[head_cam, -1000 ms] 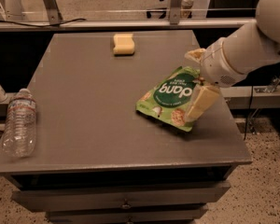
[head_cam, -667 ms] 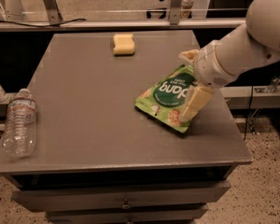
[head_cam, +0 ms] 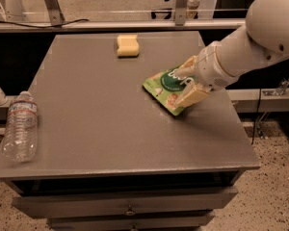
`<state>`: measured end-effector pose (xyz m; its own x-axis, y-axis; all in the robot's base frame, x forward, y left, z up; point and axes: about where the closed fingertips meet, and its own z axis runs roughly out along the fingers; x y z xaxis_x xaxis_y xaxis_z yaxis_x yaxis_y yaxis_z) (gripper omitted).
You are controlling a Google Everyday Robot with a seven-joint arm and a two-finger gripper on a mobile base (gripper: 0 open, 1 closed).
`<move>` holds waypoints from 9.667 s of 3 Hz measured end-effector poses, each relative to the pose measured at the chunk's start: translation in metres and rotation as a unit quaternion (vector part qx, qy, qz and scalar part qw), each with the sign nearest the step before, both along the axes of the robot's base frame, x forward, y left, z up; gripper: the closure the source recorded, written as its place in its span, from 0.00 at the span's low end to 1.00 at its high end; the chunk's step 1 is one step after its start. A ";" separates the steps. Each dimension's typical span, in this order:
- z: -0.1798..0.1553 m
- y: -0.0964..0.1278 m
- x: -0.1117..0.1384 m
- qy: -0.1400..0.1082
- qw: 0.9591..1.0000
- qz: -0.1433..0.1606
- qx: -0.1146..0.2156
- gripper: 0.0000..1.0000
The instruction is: Move green rice chip bag near sponge
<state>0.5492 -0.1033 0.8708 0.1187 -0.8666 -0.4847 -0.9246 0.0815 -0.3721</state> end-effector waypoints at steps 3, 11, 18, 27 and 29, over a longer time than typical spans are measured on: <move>0.034 0.010 0.007 -0.030 0.999 0.011 0.003 1.00; 0.016 -0.034 0.048 -0.116 0.985 0.087 -0.097 0.00; 0.040 -0.019 0.114 -0.177 0.965 0.137 -0.135 1.00; 0.045 0.022 0.209 -0.290 0.809 0.487 -0.158 1.00; 0.035 0.016 0.218 -0.289 0.820 0.470 -0.153 0.60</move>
Offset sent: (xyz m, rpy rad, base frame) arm 0.0148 0.0122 0.0639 0.0154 -0.1170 0.0348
